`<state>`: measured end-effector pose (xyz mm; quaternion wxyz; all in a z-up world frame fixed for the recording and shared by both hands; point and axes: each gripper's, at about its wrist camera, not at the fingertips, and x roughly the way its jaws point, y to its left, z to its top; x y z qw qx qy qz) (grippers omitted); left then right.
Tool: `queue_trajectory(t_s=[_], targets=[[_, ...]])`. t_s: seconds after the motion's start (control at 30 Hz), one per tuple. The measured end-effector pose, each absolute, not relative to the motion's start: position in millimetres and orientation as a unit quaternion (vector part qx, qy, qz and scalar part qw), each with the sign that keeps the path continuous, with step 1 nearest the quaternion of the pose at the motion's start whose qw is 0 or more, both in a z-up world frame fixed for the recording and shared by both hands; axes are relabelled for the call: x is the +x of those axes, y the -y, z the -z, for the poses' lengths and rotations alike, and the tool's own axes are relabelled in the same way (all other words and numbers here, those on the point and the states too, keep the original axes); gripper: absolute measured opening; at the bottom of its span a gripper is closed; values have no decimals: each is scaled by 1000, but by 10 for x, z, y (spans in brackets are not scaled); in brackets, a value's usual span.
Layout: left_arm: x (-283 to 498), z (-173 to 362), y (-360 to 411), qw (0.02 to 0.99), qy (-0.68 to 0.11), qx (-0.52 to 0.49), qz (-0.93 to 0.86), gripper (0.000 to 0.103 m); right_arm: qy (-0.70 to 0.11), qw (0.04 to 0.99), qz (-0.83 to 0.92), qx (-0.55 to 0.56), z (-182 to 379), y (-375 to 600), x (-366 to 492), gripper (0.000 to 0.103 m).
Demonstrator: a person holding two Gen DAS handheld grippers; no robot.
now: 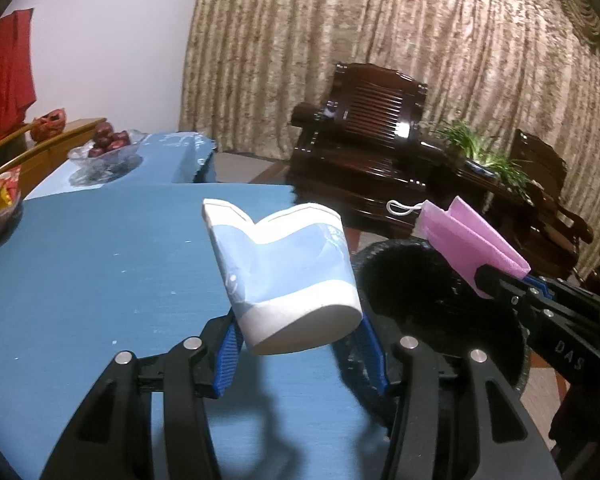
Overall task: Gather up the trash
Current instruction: 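Carry the cup and pink item over the bin and open both tools to drop them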
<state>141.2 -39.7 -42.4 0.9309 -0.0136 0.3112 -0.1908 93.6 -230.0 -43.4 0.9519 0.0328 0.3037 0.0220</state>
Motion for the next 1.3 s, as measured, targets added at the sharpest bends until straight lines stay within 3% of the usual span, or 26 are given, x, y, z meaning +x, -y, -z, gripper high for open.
queue_trajectory(t_s=[0.83, 1.3], targets=[[1447, 464, 1482, 908, -309, 24, 281, 51, -302, 948, 77, 61, 545, 3242, 583, 14], [1687, 763, 2020, 887, -334, 47, 315, 52, -336, 933, 103, 81, 978, 3601, 743, 14]])
